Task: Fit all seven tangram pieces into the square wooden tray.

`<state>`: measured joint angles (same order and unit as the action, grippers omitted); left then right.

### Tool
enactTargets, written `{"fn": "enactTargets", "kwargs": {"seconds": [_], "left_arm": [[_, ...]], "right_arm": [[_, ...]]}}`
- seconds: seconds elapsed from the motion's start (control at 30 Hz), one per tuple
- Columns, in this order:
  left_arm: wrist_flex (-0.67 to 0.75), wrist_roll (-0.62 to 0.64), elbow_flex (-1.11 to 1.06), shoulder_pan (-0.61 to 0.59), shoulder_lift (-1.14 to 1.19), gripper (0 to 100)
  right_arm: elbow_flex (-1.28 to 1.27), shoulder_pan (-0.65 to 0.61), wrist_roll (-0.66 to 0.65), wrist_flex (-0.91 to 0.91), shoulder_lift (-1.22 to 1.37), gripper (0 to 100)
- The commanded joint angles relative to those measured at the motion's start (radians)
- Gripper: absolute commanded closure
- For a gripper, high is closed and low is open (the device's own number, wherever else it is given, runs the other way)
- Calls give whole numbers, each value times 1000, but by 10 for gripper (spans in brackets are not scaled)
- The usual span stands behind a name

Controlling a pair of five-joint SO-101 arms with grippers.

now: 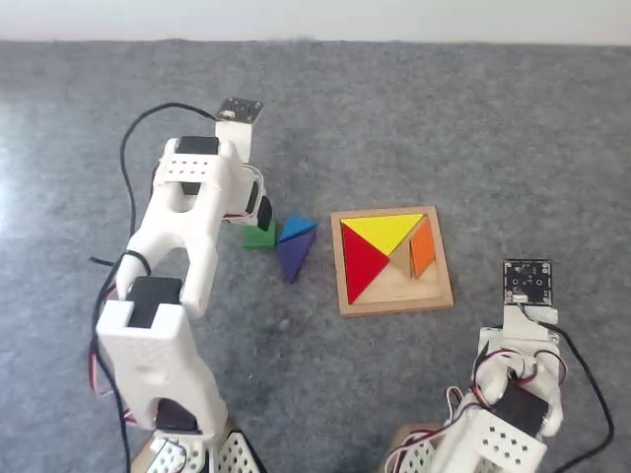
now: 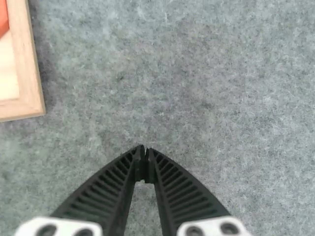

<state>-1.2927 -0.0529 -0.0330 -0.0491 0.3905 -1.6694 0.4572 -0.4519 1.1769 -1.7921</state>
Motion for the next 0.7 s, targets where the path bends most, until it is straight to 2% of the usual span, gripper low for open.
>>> {"fn": "enactTargets", "kwargs": {"seconds": [0.0,0.2,0.67], "left_arm": [[12,9,44,25,-3,779],[18,89,51,54,77,779],[-12,97,74,-3,150,783]], "right_arm": [[-15,4,-11,2,-18,992],[-15,4,-11,2,-18,992],[-15,4,-11,4,-18,992]]}}
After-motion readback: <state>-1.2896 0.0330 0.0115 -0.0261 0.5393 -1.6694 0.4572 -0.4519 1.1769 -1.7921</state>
